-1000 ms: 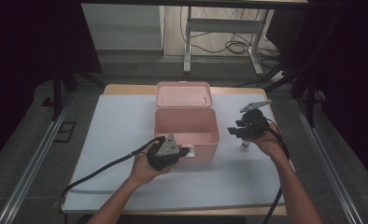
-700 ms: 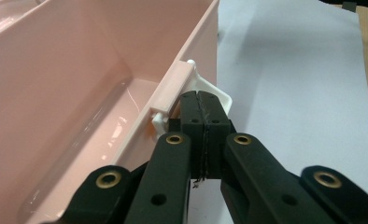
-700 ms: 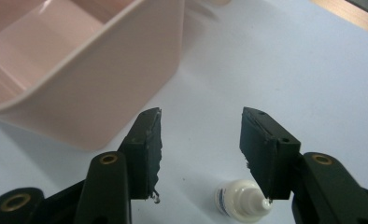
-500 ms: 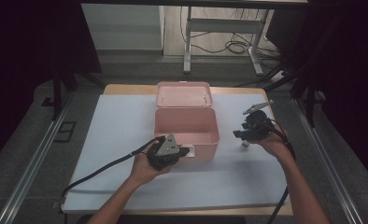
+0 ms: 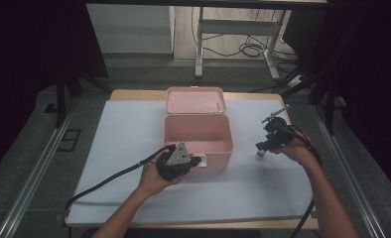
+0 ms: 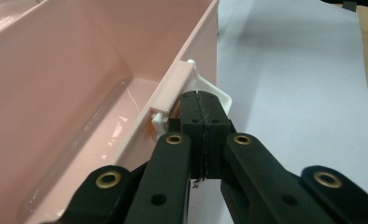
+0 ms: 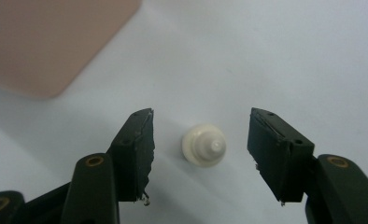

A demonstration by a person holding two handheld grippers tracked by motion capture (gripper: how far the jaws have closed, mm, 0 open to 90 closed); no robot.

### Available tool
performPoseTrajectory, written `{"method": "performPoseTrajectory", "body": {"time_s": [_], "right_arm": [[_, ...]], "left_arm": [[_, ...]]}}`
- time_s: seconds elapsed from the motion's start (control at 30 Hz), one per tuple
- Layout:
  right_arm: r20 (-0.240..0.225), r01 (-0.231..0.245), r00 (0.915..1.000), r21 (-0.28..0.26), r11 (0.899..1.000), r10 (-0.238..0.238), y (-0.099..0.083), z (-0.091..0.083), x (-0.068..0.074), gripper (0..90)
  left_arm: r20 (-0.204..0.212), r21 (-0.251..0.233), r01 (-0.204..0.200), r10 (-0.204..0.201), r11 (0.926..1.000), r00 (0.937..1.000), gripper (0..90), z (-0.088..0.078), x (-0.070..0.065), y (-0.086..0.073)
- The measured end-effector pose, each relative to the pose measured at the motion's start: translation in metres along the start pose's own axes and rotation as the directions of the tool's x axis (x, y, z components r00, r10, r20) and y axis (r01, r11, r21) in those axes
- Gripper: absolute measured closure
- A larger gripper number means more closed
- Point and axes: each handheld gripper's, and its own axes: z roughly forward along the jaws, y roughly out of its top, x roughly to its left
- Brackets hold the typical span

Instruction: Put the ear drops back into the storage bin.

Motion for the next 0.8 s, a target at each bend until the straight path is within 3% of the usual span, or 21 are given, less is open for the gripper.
{"method": "performPoseTrajectory", "body": {"time_s": [0.2, 0.5, 0.8], "right_arm": [[-0.010, -0.008, 0.9999, 0.054, 0.999, 0.008, -0.002, 0.010, -0.007, 40.9], [-0.027, 0.028, 0.9993, 0.138, 0.990, -0.025, 0.002, 0.028, -0.001, 42.9], [-0.028, 0.032, 0.9992, 0.188, 0.982, -0.027, 0.005, 0.040, -0.001, 45.5]], "left_arm": [[0.000, 0.001, 0.001, -0.001, 1.0000, 1.0000, 90.0, 0.000, 0.000, 0.000], [0.001, 0.001, 0.003, -0.003, 1.0000, 1.0000, 90.0, 0.000, 0.000, 0.000], [0.001, 0.002, 0.003, -0.003, 1.0000, 1.0000, 90.0, 0.000, 0.000, 0.000]]}}
